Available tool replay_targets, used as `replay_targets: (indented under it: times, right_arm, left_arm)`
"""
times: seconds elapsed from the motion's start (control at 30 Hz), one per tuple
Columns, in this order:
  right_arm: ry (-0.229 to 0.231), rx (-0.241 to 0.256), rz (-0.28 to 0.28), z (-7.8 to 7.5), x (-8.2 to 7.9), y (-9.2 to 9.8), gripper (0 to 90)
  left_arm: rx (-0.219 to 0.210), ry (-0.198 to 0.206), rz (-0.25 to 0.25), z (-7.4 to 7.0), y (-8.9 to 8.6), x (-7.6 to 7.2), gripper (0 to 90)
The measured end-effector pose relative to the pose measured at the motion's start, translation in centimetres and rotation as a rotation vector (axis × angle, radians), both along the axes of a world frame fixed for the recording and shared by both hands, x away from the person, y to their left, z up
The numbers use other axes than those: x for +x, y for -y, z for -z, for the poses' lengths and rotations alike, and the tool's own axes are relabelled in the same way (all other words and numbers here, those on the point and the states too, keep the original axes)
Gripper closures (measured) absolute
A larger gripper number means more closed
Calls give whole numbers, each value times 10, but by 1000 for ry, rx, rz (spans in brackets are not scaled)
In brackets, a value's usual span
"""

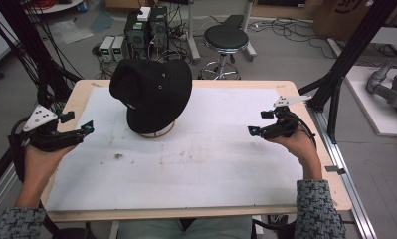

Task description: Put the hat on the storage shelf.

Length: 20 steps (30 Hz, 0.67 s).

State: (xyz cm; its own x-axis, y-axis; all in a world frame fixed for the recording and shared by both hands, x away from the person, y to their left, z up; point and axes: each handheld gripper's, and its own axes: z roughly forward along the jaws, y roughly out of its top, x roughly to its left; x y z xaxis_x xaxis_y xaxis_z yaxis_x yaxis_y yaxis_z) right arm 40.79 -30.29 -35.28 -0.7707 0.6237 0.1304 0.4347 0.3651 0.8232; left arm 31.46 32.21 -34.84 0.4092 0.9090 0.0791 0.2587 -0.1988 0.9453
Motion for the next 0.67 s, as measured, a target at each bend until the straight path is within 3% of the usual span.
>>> replay_targets:
  times: [0.1,0.67]
  right_arm:
    - [2,-4,-5,1,2,0,47]
    - [-3,-20,-8,1,0,-2,47]
  left_arm:
    - [35,1,-6,4,5,-2,262]
    - [25,2,-3,11,8,-2,261]
